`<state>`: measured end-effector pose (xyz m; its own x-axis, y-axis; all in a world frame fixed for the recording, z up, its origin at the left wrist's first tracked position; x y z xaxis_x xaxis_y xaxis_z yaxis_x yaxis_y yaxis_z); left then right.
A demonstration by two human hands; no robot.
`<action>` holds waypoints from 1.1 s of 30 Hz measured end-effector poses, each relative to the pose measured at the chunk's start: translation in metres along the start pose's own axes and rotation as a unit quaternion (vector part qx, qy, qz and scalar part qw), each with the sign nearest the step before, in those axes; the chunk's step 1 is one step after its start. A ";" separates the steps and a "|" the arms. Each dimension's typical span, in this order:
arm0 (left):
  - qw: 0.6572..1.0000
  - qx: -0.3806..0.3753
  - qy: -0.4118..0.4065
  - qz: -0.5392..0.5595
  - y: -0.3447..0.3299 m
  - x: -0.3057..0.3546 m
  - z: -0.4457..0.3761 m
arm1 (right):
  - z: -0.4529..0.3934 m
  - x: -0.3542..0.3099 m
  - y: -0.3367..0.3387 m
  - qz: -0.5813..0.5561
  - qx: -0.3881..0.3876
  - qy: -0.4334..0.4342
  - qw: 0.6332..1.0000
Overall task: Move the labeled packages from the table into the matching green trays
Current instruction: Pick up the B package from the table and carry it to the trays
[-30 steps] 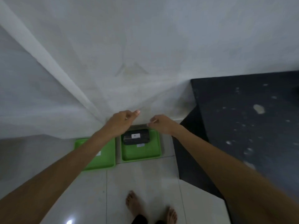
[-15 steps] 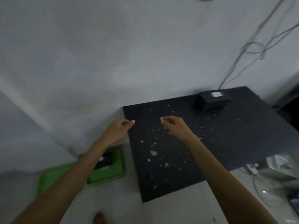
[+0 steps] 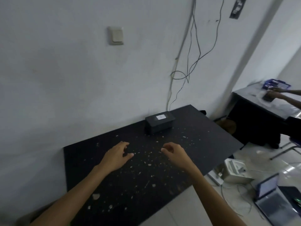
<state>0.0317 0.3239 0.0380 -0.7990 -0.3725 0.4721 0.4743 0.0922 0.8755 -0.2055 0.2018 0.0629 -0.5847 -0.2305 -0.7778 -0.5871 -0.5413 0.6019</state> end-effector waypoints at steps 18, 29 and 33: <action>0.976 -0.111 -0.001 -0.189 -0.144 0.073 -0.263 | -0.240 0.138 0.076 0.148 -0.070 -0.127 0.978; 0.971 -0.012 0.235 0.050 -0.135 0.035 -0.356 | -0.411 0.144 0.093 0.316 -0.104 0.018 0.943; 0.913 0.024 0.363 0.184 -0.155 0.026 -0.367 | -0.453 0.151 0.089 0.321 -0.128 0.021 0.938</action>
<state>0.0731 -0.0392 -0.1227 -0.1253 -0.8206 0.5576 0.6301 0.3683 0.6836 -0.0924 -0.2470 -0.0834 -0.7460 -0.6045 -0.2795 0.0348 -0.4545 0.8901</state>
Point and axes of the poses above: each hand's wrist, its own z-axis away from the middle knuckle, its own y-axis out of the back of the hand, x = y × z, the point moved 10 cm from there along -z, towards the middle knuckle, and after that the axes turned 2 degrees about -z, right-handed, at the moved point
